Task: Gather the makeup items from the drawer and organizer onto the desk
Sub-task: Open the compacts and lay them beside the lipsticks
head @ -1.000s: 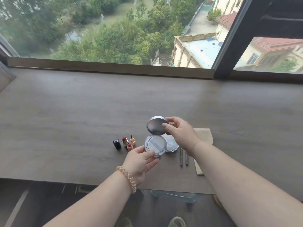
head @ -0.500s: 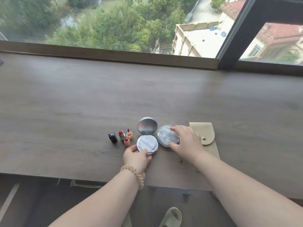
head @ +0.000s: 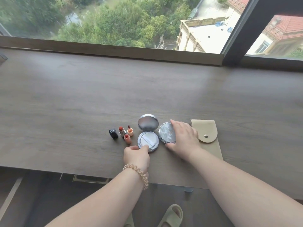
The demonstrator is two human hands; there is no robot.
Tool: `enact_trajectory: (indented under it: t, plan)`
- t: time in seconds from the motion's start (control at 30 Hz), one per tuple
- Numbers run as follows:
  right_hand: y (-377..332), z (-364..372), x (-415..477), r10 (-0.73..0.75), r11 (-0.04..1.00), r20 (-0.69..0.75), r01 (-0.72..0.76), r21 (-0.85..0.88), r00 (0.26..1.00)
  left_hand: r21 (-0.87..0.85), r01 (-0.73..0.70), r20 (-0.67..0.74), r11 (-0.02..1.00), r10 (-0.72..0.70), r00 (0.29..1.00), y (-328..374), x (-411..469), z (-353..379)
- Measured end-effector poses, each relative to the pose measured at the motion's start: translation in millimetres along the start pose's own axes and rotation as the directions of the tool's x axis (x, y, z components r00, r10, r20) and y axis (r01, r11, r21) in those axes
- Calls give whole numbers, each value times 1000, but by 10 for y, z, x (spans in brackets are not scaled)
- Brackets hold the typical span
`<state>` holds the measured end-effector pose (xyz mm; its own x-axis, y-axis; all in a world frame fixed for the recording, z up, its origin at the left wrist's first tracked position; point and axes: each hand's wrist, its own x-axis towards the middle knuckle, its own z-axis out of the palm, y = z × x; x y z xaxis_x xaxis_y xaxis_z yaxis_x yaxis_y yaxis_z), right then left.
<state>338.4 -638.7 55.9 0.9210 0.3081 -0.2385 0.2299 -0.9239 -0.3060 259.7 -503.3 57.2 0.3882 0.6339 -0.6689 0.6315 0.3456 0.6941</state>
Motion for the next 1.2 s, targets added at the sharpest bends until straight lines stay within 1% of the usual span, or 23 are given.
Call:
enact_trajectory:
  t: [0.07,0.13,0.2,0.23,0.27,0.3,0.33,0.37,0.4,0.5,0.57,0.63,0.7,0.77,0.87,1.0,1.07,1.17,1.2]
  plan:
    - [20,-6,-27,-3,1000,-19,4,22,1000,-16,-13,-14,1000,12,1000,32,-108,8]
    - [45,-25,-58,11,997,-63,-6,81,998,-68,-42,21,997,43,999,76,-231,22]
    - [88,-100,-106,44,981,-105,-23,191,994,-127,-64,123,990,80,989,144,-337,33]
    - [125,-155,-133,70,961,-91,-43,273,993,-136,-56,199,989,83,976,206,-392,34]
    - [160,-238,-166,94,917,-47,-68,393,995,-134,-43,292,990,81,953,274,-435,35]
    - [192,-315,-196,107,836,21,-101,539,994,-130,-26,393,991,75,917,347,-471,32]
    - [229,-393,-233,95,729,86,-128,672,992,-127,-13,493,992,75,867,414,-505,32]
    - [255,-480,-277,57,621,126,-134,773,990,-125,-2,582,992,75,810,472,-532,39]
    - [272,-554,-312,17,538,142,-129,833,990,-128,13,656,992,75,751,510,-540,44]
    - [264,-784,-425,-71,401,115,-77,913,991,-146,33,797,989,98,596,555,-603,84]
    - [245,-876,-487,-115,352,78,-33,935,990,-183,38,844,982,137,519,563,-646,114]
    - [272,-915,-543,-128,340,48,-2,940,991,-246,43,869,968,201,452,574,-715,142]
    - [318,-933,-588,-143,335,34,16,942,989,-293,50,876,955,247,414,588,-785,168]
    - [362,-943,-619,-141,360,26,27,933,990,-326,54,863,944,274,423,590,-845,192]
    - [396,-984,-668,-127,437,-18,72,897,992,-350,36,841,936,297,452,561,-925,229]
    - [399,-1081,-735,-154,527,-74,145,837,985,-378,-3,828,926,339,447,517,-996,241]
    - [403,-1122,-775,-207,555,-127,224,801,970,-391,-11,831,920,358,426,496,-1028,236]
    - [429,-1137,-814,-259,507,-206,315,802,944,-412,22,852,911,377,363,446,-1062,216]
    - [441,-1139,-817,-263,511,-221,329,794,939,-415,43,859,909,376,347,424,-1068,205]
